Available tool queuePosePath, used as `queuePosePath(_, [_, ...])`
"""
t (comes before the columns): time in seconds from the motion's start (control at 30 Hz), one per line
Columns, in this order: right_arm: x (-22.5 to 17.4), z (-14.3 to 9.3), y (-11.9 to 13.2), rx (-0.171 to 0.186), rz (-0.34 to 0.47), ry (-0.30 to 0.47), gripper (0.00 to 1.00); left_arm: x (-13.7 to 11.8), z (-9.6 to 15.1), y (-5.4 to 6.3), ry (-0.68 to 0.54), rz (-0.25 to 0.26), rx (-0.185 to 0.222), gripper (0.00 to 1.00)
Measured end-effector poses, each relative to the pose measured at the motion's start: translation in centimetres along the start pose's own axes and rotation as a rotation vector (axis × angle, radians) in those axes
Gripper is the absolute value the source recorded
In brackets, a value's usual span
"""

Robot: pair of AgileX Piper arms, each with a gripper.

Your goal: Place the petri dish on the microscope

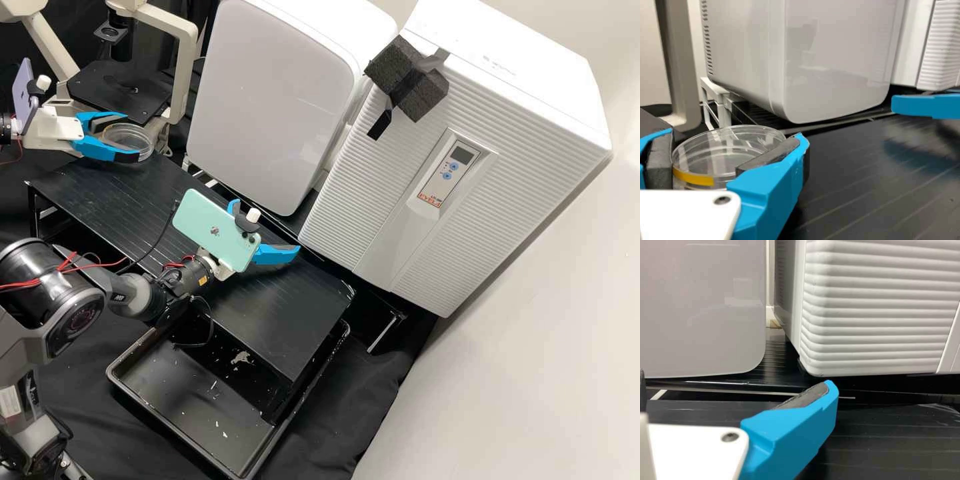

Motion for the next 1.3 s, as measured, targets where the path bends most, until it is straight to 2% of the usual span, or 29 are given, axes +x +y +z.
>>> queuePosePath(0.2, [0.0,0.0,0.0,0.000,0.000,0.000,1.00,-0.1,0.2,0.4,-0.011,0.023,0.004,0.00])
queuePosePath(0.43, [0.0,0.0,0.0,0.000,0.000,0.000,1.00,-0.2,-0.1,0.5,-0.003,0.025,0.003,0.00])
queuePosePath(0.63, [0.0,0.0,0.0,0.000,0.000,0.000,1.00,-0.2,-1.1,0.3,0.038,0.025,-0.018,0.00])
queuePosePath(1.1, [0.0,0.0,0.0,0.000,0.000,0.000,1.00,-0.1,-1.2,0.6,0.040,0.037,-0.015,0.00])
queuePosePath(1.3, [0.0,0.0,0.0,0.000,0.000,0.000,1.00,0.3,-1.5,0.0,0.044,0.019,-0.023,0.00])
